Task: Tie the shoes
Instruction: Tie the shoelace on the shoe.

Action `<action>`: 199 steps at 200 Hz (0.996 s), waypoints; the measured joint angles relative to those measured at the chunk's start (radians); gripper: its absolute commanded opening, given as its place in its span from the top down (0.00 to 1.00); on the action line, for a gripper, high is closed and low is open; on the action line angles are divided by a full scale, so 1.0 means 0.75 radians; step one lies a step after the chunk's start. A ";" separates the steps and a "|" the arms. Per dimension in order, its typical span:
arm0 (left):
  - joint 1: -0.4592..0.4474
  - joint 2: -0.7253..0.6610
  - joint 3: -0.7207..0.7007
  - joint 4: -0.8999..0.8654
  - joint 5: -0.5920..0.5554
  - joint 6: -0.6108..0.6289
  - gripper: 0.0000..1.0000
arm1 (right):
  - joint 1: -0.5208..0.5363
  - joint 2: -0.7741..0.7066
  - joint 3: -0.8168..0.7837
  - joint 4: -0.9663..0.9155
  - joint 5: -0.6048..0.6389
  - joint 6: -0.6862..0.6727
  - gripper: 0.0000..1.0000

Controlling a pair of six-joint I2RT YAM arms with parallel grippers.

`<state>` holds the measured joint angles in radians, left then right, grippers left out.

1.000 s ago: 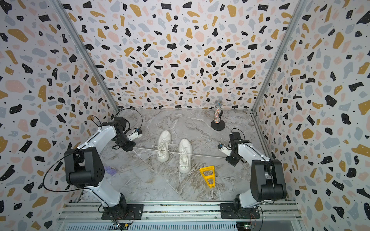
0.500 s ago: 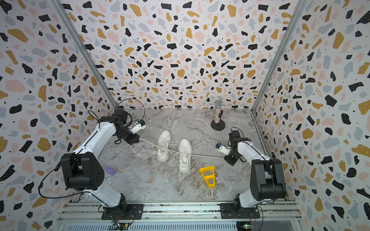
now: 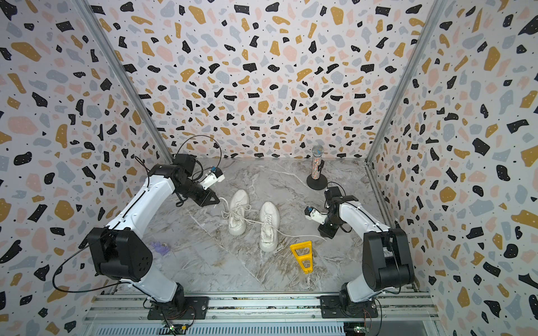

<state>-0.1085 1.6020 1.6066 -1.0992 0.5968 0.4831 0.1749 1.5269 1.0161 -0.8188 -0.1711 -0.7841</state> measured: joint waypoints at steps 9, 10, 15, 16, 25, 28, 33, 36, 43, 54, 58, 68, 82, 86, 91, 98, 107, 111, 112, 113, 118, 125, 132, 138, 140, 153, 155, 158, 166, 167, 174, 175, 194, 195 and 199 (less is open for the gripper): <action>-0.007 -0.029 0.040 -0.001 0.072 -0.002 1.00 | 0.008 0.000 0.031 -0.019 -0.024 0.000 0.43; -0.007 -0.031 0.042 -0.002 0.076 -0.002 1.00 | 0.009 0.000 0.037 -0.022 -0.027 -0.004 0.43; -0.009 -0.050 0.059 -0.005 0.114 -0.002 1.00 | 0.019 0.000 0.059 -0.031 -0.044 -0.005 0.43; -0.009 -0.052 0.062 -0.006 0.119 -0.002 1.00 | 0.022 0.000 0.066 -0.033 -0.051 -0.003 0.43; -0.015 -0.077 0.087 -0.017 0.176 -0.003 1.00 | 0.051 0.000 0.117 -0.048 -0.098 -0.005 0.42; -0.016 -0.083 0.096 -0.021 0.194 -0.005 1.00 | 0.067 0.000 0.135 -0.049 -0.118 -0.003 0.42; -0.019 -0.091 0.109 -0.029 0.224 -0.007 1.00 | 0.088 0.000 0.165 -0.048 -0.149 -0.001 0.42; -0.021 -0.094 0.116 -0.033 0.241 -0.009 1.00 | 0.106 0.000 0.184 -0.047 -0.172 0.004 0.42; -0.023 -0.098 0.134 -0.040 0.280 -0.014 1.00 | 0.145 0.000 0.227 -0.037 -0.232 0.014 0.43; -0.031 -0.099 0.151 -0.044 0.331 -0.025 1.00 | 0.205 0.002 0.280 0.001 -0.329 0.043 0.44; -0.031 -0.099 0.151 -0.044 0.346 -0.030 1.00 | 0.229 0.004 0.297 0.018 -0.368 0.057 0.46; -0.033 -0.098 0.151 -0.054 0.372 -0.038 1.00 | 0.275 0.017 0.321 0.080 -0.466 0.098 0.48; -0.033 -0.097 0.150 -0.063 0.389 -0.048 1.00 | 0.334 0.049 0.323 0.191 -0.602 0.162 0.47; -0.033 -0.097 0.150 -0.065 0.393 -0.051 1.00 | 0.346 0.062 0.318 0.226 -0.638 0.182 0.47; -0.033 -0.097 0.149 -0.066 0.397 -0.054 1.00 | 0.360 0.078 0.311 0.272 -0.677 0.206 0.47; -0.033 -0.097 0.147 -0.069 0.403 -0.059 1.00 | 0.377 0.104 0.298 0.337 -0.729 0.241 0.47; -0.033 -0.097 0.141 -0.070 0.406 -0.068 1.00 | 0.399 0.138 0.278 0.416 -0.782 0.286 0.47; -0.033 -0.097 0.139 -0.071 0.407 -0.071 1.00 | 0.408 0.152 0.272 0.443 -0.801 0.301 0.47; -0.033 -0.097 0.138 -0.071 0.406 -0.072 1.00 | 0.412 0.157 0.270 0.456 -0.807 0.307 0.47; -0.033 -0.097 0.137 -0.071 0.407 -0.072 1.00 | 0.414 0.160 0.269 0.460 -0.810 0.309 0.47; -0.033 -0.097 0.133 -0.071 0.407 -0.075 1.00 | 0.427 0.180 0.264 0.494 -0.829 0.327 0.47; -0.033 -0.097 0.127 -0.070 0.408 -0.077 1.00 | 0.443 0.207 0.262 0.539 -0.846 0.346 0.47; -0.033 -0.097 0.124 -0.072 0.409 -0.081 1.00 | 0.460 0.231 0.262 0.579 -0.859 0.359 0.48; -0.033 -0.097 0.122 -0.071 0.410 -0.082 1.00 | 0.477 0.249 0.262 0.610 -0.865 0.368 0.48; -0.033 -0.097 0.121 -0.071 0.409 -0.083 1.00 | 0.483 0.256 0.262 0.621 -0.866 0.373 0.48; -0.033 -0.097 0.120 -0.071 0.409 -0.092 1.00 | 0.515 0.291 0.266 0.676 -0.879 0.392 0.51; -0.033 -0.097 0.120 -0.071 0.410 -0.092 1.00 | 0.518 0.296 0.267 0.681 -0.880 0.391 0.51; -0.033 -0.097 0.120 -0.071 0.409 -0.094 1.00 | 0.525 0.305 0.269 0.690 -0.883 0.396 0.52; -0.033 -0.097 0.120 -0.071 0.410 -0.099 1.00 | 0.542 0.324 0.278 0.705 -0.888 0.402 0.54; -0.033 -0.097 0.120 -0.071 0.410 -0.101 1.00 | 0.543 0.326 0.279 0.706 -0.888 0.402 0.54; -0.033 -0.097 0.120 -0.071 0.410 -0.103 1.00 | 0.556 0.344 0.289 0.722 -0.893 0.404 0.57; -0.033 -0.097 0.120 -0.071 0.410 -0.103 1.00 | 0.557 0.346 0.290 0.723 -0.893 0.404 0.57; -0.033 -0.097 0.118 -0.071 0.410 -0.106 1.00 | 0.576 0.376 0.306 0.749 -0.894 0.410 0.66; -0.033 -0.097 0.118 -0.071 0.410 -0.106 1.00 | 0.576 0.377 0.307 0.750 -0.894 0.407 0.66; -0.033 -0.097 0.118 -0.071 0.410 -0.107 1.00 | 0.578 0.380 0.308 0.754 -0.895 0.410 0.68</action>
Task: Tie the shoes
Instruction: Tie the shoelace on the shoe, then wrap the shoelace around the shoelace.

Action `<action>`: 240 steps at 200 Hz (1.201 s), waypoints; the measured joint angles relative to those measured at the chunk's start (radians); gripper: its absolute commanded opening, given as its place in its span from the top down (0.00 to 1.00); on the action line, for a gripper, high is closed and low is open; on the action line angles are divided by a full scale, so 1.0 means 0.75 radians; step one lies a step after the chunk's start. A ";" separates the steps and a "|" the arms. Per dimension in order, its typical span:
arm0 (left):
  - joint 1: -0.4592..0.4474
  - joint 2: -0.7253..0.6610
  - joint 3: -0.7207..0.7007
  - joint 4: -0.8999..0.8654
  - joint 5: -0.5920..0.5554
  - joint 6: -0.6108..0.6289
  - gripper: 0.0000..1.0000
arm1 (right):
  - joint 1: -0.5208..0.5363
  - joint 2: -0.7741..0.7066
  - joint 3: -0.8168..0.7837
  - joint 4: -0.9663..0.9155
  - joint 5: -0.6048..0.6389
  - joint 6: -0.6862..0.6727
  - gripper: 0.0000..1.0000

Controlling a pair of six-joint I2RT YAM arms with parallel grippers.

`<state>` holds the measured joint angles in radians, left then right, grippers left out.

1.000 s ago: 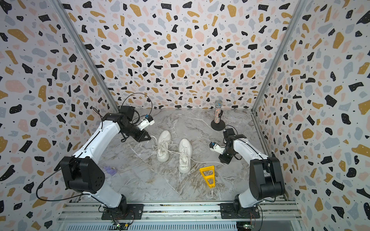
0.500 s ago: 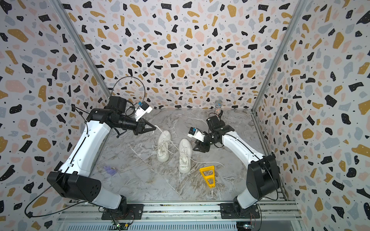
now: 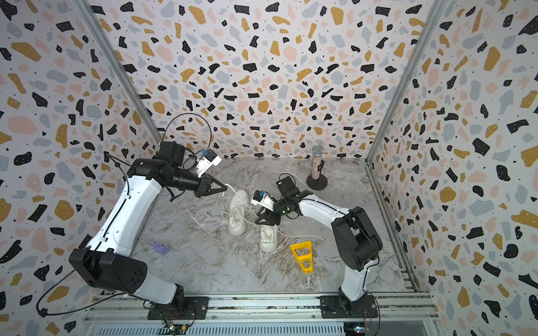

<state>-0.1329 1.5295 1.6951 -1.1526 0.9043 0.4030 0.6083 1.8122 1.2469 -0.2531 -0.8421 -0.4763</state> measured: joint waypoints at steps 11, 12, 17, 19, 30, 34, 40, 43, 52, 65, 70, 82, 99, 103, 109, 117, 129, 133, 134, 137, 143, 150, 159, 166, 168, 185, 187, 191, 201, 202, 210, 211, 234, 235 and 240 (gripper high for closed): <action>0.000 0.000 -0.001 0.000 0.000 0.000 1.00 | 0.004 0.004 0.000 0.008 0.001 0.004 0.72; 0.000 0.000 -0.001 0.000 0.000 0.000 1.00 | 0.004 0.004 0.000 0.009 0.001 0.003 0.72; 0.000 0.000 -0.001 0.000 0.000 0.000 1.00 | 0.006 0.004 0.000 0.012 0.002 0.004 0.75; 0.000 0.000 -0.001 0.000 0.000 0.000 1.00 | 0.006 0.004 0.000 0.014 0.003 0.008 0.75; 0.000 0.000 -0.001 0.000 0.000 0.000 1.00 | 0.007 0.004 0.002 0.024 0.007 0.010 0.80; 0.000 0.000 -0.001 0.000 -0.001 0.000 1.00 | 0.008 0.004 0.003 0.025 0.008 0.013 0.82; 0.000 0.000 -0.001 0.000 -0.001 0.000 1.00 | 0.008 0.004 0.005 0.027 0.012 0.016 0.84; 0.000 0.000 -0.001 0.000 -0.001 0.000 1.00 | 0.008 0.004 0.006 0.028 0.015 0.013 0.85; 0.000 0.000 -0.004 0.001 -0.002 0.000 1.00 | 0.008 0.004 0.011 0.027 0.024 0.017 0.89; 0.000 -0.002 -0.020 0.003 -0.011 0.002 1.00 | 0.008 0.004 0.023 0.020 0.042 0.018 0.92; 0.000 -0.003 -0.031 0.002 -0.017 0.005 1.00 | 0.007 0.002 0.026 0.019 0.050 0.017 0.93; 0.001 -0.007 -0.071 0.002 -0.043 0.022 1.00 | -0.002 -0.005 0.026 0.016 0.062 0.022 0.95; 0.002 -0.010 -0.159 0.006 -0.108 0.076 1.00 | -0.025 -0.023 0.020 0.013 0.065 0.043 0.96; 0.002 -0.010 -0.187 0.006 -0.126 0.096 1.00 | -0.034 -0.032 0.014 0.014 0.064 0.053 0.96; 0.001 -0.005 -0.226 0.006 -0.151 0.121 1.00 | -0.050 -0.051 0.001 0.017 0.062 0.063 0.96; 0.001 0.008 -0.281 0.005 -0.187 0.160 1.00 | -0.071 -0.080 -0.023 0.022 0.058 0.080 0.96; 0.001 0.043 -0.356 0.015 -0.225 0.212 1.00 | -0.098 -0.126 -0.066 0.033 0.048 0.109 0.96; -0.001 0.056 -0.382 0.022 -0.239 0.225 1.00 | -0.109 -0.139 -0.081 0.038 0.044 0.121 0.96; -0.001 0.060 -0.387 0.023 -0.241 0.229 1.00 | -0.111 -0.141 -0.084 0.039 0.043 0.123 0.96; -0.005 0.072 -0.406 0.030 -0.248 0.243 1.00 | -0.118 -0.149 -0.095 0.042 0.040 0.130 0.96; -0.010 0.098 -0.448 0.043 -0.261 0.264 1.00 | -0.129 -0.163 -0.116 0.053 0.031 0.151 0.96; -0.022 0.124 -0.492 0.060 -0.278 0.288 1.00 | -0.137 -0.170 -0.135 0.066 0.022 0.172 0.96; -0.050 0.148 -0.551 0.087 -0.300 0.315 1.00 | -0.141 -0.171 -0.155 0.083 0.011 0.197 0.96; -0.083 0.156 -0.596 0.106 -0.319 0.334 1.00 | -0.143 -0.170 -0.169 0.093 0.003 0.218 0.96; -0.096 0.157 -0.610 0.111 -0.323 0.340 1.00 | -0.143 -0.169 -0.171 0.094 0.001 0.221 0.96; -0.185 0.156 -0.701 0.153 -0.365 0.374 0.98 | -0.151 -0.166 -0.188 0.109 -0.021 0.264 0.95; -0.195 0.156 -0.711 0.158 -0.371 0.378 0.96 | -0.151 -0.166 -0.189 0.109 -0.023 0.266 0.95; -0.215 0.157 -0.728 0.170 -0.380 0.384 0.94 | -0.153 -0.165 -0.191 0.119 -0.029 0.276 0.96; -0.254 0.156 -0.771 0.195 -0.407 0.399 0.86 | -0.154 -0.165 -0.199 0.143 -0.044 0.296 0.96; -0.256 0.156 -0.774 0.197 -0.409 0.400 0.85 | -0.154 -0.165 -0.199 0.145 -0.045 0.297 0.96; -0.274 0.156 -0.800 0.214 -0.434 0.414 0.78 | -0.156 -0.165 -0.210 0.170 -0.059 0.312 0.96; -0.275 0.156 -0.802 0.215 -0.436 0.413 0.77 | -0.157 -0.165 -0.212 0.175 -0.060 0.313 0.96; -0.282 0.155 -0.823 0.257 -0.474 0.421 0.59 | -0.159 -0.165 -0.255 0.239 -0.086 0.351 0.96; -0.282 0.154 -0.823 0.264 -0.473 0.430 0.58 | -0.159 -0.165 -0.256 0.240 -0.086 0.352 0.96; -0.282 0.151 -0.823 0.275 -0.476 0.418 0.54 | -0.159 -0.164 -0.261 0.246 -0.090 0.360 0.96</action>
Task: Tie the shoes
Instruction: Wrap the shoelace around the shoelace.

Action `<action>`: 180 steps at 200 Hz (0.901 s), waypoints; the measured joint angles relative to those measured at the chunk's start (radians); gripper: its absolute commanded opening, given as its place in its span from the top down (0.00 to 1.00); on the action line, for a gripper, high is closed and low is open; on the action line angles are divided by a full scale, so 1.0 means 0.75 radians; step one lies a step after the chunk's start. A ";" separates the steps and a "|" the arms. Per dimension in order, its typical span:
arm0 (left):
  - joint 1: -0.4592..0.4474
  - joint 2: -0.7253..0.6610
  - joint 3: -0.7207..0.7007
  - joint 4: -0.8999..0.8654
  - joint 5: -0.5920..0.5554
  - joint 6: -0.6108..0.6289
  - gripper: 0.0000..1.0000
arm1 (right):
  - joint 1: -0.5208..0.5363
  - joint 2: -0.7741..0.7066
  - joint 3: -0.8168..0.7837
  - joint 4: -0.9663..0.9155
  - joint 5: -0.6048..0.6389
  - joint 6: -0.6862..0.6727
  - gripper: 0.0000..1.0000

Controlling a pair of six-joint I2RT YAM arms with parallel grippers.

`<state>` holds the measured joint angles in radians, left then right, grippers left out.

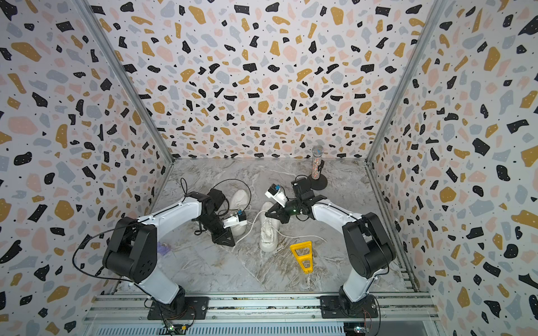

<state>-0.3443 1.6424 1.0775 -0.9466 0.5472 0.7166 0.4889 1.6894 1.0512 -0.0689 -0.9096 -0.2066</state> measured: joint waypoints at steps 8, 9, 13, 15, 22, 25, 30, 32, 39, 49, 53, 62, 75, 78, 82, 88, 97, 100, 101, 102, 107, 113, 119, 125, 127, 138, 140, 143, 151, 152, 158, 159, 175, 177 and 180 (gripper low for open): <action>0.000 -0.011 0.001 0.025 0.007 -0.001 0.46 | -0.001 0.001 -0.005 0.012 -0.006 0.012 0.96; 0.000 -0.014 0.001 0.033 0.006 0.001 0.45 | -0.001 0.001 -0.006 0.013 -0.006 0.013 0.96; 0.001 -0.019 0.001 0.043 0.009 -0.014 0.42 | -0.002 0.001 -0.006 0.020 -0.009 0.021 0.96; 0.001 -0.026 0.001 0.052 0.015 -0.013 0.41 | -0.003 0.001 -0.007 0.024 -0.011 0.026 0.96; 0.001 -0.044 0.001 0.081 0.029 -0.035 0.37 | -0.004 0.001 -0.008 0.039 -0.016 0.040 0.96; 0.000 -0.054 0.001 0.097 0.033 -0.045 0.35 | -0.004 0.001 -0.009 0.048 -0.019 0.048 0.96; -0.002 -0.070 0.001 0.125 0.043 -0.063 0.33 | -0.005 0.001 -0.012 0.064 -0.021 0.062 0.96; -0.003 -0.076 0.001 0.135 0.047 -0.069 0.32 | -0.005 0.001 -0.014 0.072 -0.022 0.067 0.96; -0.009 -0.096 0.001 0.178 0.057 -0.103 0.30 | -0.007 0.001 -0.021 0.095 -0.026 0.087 0.95; -0.028 -0.118 0.002 0.253 0.069 -0.162 0.29 | -0.010 0.002 -0.032 0.121 -0.030 0.123 0.95; -0.036 -0.123 0.003 0.280 0.071 -0.178 0.29 | -0.010 0.003 -0.034 0.127 -0.031 0.133 0.95; -0.062 -0.125 0.004 0.360 0.074 -0.247 0.28 | -0.014 0.011 -0.038 0.151 -0.034 0.173 0.94; -0.097 -0.119 0.003 0.478 0.070 -0.352 0.26 | -0.021 0.029 -0.042 0.188 -0.037 0.226 0.94; -0.103 -0.117 0.003 0.505 0.069 -0.364 0.26 | -0.023 0.035 -0.043 0.199 -0.037 0.244 0.94; -0.112 -0.114 0.003 0.546 0.065 -0.400 0.25 | -0.025 0.040 -0.045 0.211 -0.038 0.257 0.94; -0.127 -0.107 0.003 0.609 0.058 -0.458 0.24 | -0.028 0.051 -0.050 0.231 -0.039 0.287 0.94; -0.145 -0.093 0.003 0.687 0.048 -0.513 0.23 | -0.033 0.065 -0.056 0.252 -0.043 0.320 0.94; -0.151 -0.087 0.003 0.712 0.045 -0.533 0.23 | -0.034 0.071 -0.058 0.261 -0.044 0.333 0.94; -0.154 -0.084 0.003 0.724 0.043 -0.541 0.23 | -0.034 0.072 -0.059 0.263 -0.044 0.337 0.94; -0.156 -0.082 0.003 0.731 0.041 -0.548 0.23 | -0.034 0.074 -0.060 0.266 -0.045 0.340 0.94; -0.168 -0.071 0.003 0.773 0.031 -0.576 0.22 | -0.036 0.082 -0.063 0.278 -0.049 0.360 0.94; -0.183 -0.054 -0.001 0.827 0.015 -0.615 0.21 | -0.036 0.091 -0.066 0.292 -0.052 0.378 0.94; -0.194 -0.039 -0.003 0.870 0.000 -0.642 0.21 | -0.038 0.099 -0.069 0.303 -0.055 0.400 0.94; -0.204 -0.024 -0.006 0.910 -0.016 -0.670 0.20 | -0.039 0.108 -0.069 0.315 -0.058 0.422 0.94; -0.209 -0.019 -0.007 0.922 -0.021 -0.681 0.20 | -0.040 0.111 -0.069 0.320 -0.058 0.426 0.94; -0.231 0.010 -0.011 0.982 -0.051 -0.729 0.19 | -0.042 0.125 -0.069 0.336 -0.060 0.454 0.94; -0.234 0.015 -0.012 0.994 -0.056 -0.737 0.19 | -0.043 0.127 -0.069 0.339 -0.060 0.460 0.94; -0.240 0.022 -0.014 1.007 -0.063 -0.745 0.19 | -0.044 0.129 -0.069 0.342 -0.061 0.464 0.94; -0.252 0.038 -0.017 1.038 -0.085 -0.771 0.19 | -0.046 0.133 -0.069 0.349 -0.062 0.479 0.94; -0.254 0.039 -0.017 1.041 -0.086 -0.773 0.19 | -0.047 0.133 -0.069 0.351 -0.061 0.481 0.94; -0.261 0.051 -0.020 1.066 -0.100 -0.790 0.19 | -0.048 0.134 -0.069 0.354 -0.062 0.491 0.94; -0.261 0.052 -0.021 1.068 -0.101 -0.792 0.19 | -0.049 0.134 -0.069 0.355 -0.062 0.491 0.94; -0.275 0.076 -0.028 1.112 -0.122 -0.827 0.19 | -0.051 0.134 -0.069 0.369 -0.065 0.510 0.94; -0.276 0.077 -0.029 1.115 -0.123 -0.830 0.19 | -0.051 0.134 -0.069 0.371 -0.065 0.511 0.94; -0.278 0.079 -0.031 1.122 -0.128 -0.835 0.20 | -0.051 0.134 -0.069 0.373 -0.065 0.514 0.94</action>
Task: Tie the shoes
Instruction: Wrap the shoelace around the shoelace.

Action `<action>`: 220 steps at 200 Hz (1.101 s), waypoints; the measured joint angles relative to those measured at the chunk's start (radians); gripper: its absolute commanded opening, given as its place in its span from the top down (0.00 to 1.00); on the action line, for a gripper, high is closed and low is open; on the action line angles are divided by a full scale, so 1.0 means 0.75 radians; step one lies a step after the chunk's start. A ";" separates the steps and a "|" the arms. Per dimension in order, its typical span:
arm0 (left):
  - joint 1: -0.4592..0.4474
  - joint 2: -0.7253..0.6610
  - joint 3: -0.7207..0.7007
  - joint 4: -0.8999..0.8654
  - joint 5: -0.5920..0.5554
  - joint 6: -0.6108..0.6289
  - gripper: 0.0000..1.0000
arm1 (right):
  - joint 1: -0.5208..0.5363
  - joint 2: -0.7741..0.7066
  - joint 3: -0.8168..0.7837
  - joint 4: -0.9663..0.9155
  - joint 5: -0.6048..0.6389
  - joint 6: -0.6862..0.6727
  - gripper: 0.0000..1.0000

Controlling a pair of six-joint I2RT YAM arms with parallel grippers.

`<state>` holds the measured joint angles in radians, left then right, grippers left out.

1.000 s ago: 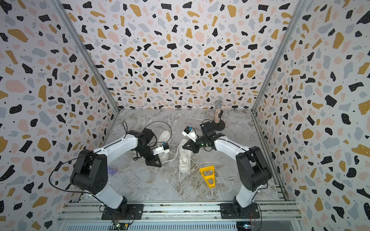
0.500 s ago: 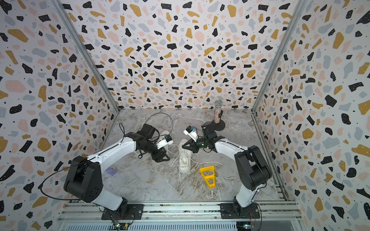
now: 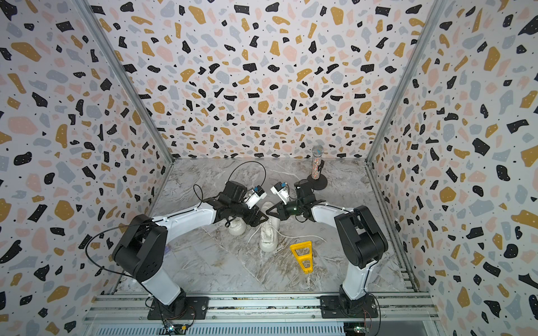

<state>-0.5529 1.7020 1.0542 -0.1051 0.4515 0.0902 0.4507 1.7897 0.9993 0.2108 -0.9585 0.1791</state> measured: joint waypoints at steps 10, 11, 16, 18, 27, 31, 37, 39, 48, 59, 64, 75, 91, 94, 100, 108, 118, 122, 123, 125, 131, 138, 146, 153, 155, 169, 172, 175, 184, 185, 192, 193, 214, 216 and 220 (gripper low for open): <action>-0.007 0.005 -0.005 0.014 -0.006 -0.011 0.22 | 0.000 0.000 0.000 0.003 -0.001 0.007 0.94; -0.008 0.006 -0.006 0.015 -0.007 -0.012 0.22 | 0.000 0.000 0.000 0.004 -0.001 0.007 0.94; -0.010 0.006 -0.009 0.024 -0.010 -0.017 0.24 | 0.000 0.000 0.000 0.004 -0.003 0.010 0.94; -0.012 0.006 -0.011 0.027 -0.011 -0.018 0.25 | 0.000 0.000 0.000 0.004 -0.003 0.012 0.94; -0.018 0.006 -0.015 0.037 -0.017 -0.023 0.31 | -0.001 0.000 0.000 0.004 -0.004 0.016 0.94; -0.020 0.006 -0.016 0.041 -0.021 -0.029 0.34 | -0.001 0.000 0.000 0.004 -0.005 0.016 0.94; -0.021 0.006 -0.017 0.044 -0.024 -0.035 0.39 | -0.001 0.000 0.000 0.004 -0.005 0.020 0.94; -0.021 0.006 -0.017 0.044 -0.025 -0.034 0.41 | -0.002 0.000 0.000 0.005 -0.005 0.020 0.94; -0.025 0.006 -0.018 0.048 -0.032 -0.038 0.45 | -0.002 0.001 0.000 0.004 -0.005 0.023 0.93; -0.032 0.006 -0.018 0.052 -0.042 -0.039 0.47 | -0.002 0.001 0.000 0.004 -0.005 0.025 0.93; -0.035 0.006 -0.018 0.052 -0.049 -0.040 0.48 | -0.002 0.001 0.000 0.003 -0.005 0.025 0.93; -0.043 0.006 -0.020 0.053 -0.063 -0.041 0.52 | -0.003 0.002 0.001 0.002 -0.005 0.026 0.93; -0.051 0.006 -0.027 0.056 -0.074 -0.036 0.56 | -0.003 0.002 0.001 -0.003 -0.005 0.026 0.93; -0.052 0.006 -0.030 0.056 -0.077 -0.036 0.58 | -0.003 0.002 0.002 -0.003 -0.005 0.026 0.93; -0.054 0.006 -0.034 0.056 -0.081 -0.034 0.59 | -0.005 0.004 0.004 -0.004 -0.005 0.025 0.93; -0.059 0.006 -0.040 0.056 -0.087 -0.033 0.60 | -0.006 0.007 0.008 -0.006 -0.005 0.026 0.93; -0.062 0.006 -0.044 0.054 -0.092 -0.033 0.62 | -0.006 0.008 0.014 -0.013 -0.005 0.026 0.93; -0.063 0.006 -0.044 0.053 -0.093 -0.034 0.63 | -0.006 0.008 0.016 -0.015 -0.005 0.025 0.93; -0.063 0.006 -0.044 0.053 -0.093 -0.034 0.63 | -0.007 0.008 0.018 -0.016 -0.005 0.025 0.93; -0.063 0.006 -0.044 0.053 -0.094 -0.033 0.63 | -0.007 0.008 0.019 -0.018 -0.005 0.025 0.93; -0.065 0.006 -0.044 0.053 -0.096 -0.033 0.64 | -0.007 0.009 0.024 -0.022 -0.005 0.025 0.93; -0.066 0.005 -0.044 0.053 -0.097 -0.034 0.66 | -0.008 0.009 0.027 -0.023 -0.005 0.025 0.93; -0.068 0.005 -0.044 0.053 -0.097 -0.034 0.68 | -0.008 0.009 0.029 -0.024 -0.005 0.025 0.93; -0.069 0.005 -0.045 0.053 -0.097 -0.033 0.68 | -0.008 0.009 0.030 -0.026 -0.005 0.025 0.93; -0.070 0.005 -0.045 0.053 -0.097 -0.036 0.69 | -0.008 0.009 0.030 -0.028 -0.005 0.024 0.93; -0.070 0.005 -0.045 0.053 -0.095 -0.036 0.74 | -0.008 0.009 0.031 -0.034 -0.005 0.024 0.93; -0.071 0.005 -0.045 0.053 -0.095 -0.037 0.75 | -0.008 0.009 0.031 -0.034 -0.005 0.024 0.93; -0.071 0.005 -0.045 0.053 -0.093 -0.037 0.76 | -0.008 0.009 0.031 -0.034 -0.005 0.023 0.93; -0.072 0.005 -0.046 0.053 -0.090 -0.037 0.79 | -0.009 0.010 0.031 -0.035 -0.005 0.023 0.93; -0.072 0.005 -0.046 0.053 -0.090 -0.037 0.79 | -0.009 0.010 0.031 -0.035 -0.005 0.023 0.93; -0.073 0.005 -0.046 0.053 -0.087 -0.038 0.81 | -0.009 0.010 0.031 -0.036 -0.005 0.021 0.93; -0.073 0.005 -0.046 0.053 -0.086 -0.039 0.82 | -0.009 0.010 0.031 -0.036 -0.005 0.021 0.93; -0.076 0.003 -0.049 0.053 -0.075 -0.043 0.86 | -0.009 0.012 0.032 -0.053 -0.005 0.010 0.92; -0.076 0.002 -0.050 0.053 -0.073 -0.043 0.86 | -0.009 0.012 0.032 -0.057 -0.005 0.008 0.92; -0.077 0.001 -0.051 0.053 -0.069 -0.043 0.88 | -0.009 0.012 0.033 -0.062 -0.005 0.004 0.91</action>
<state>-0.6109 1.7023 1.0161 -0.0654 0.4000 0.0578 0.4442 1.7985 1.0237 0.1642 -0.9623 0.1822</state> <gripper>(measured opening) 0.151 0.081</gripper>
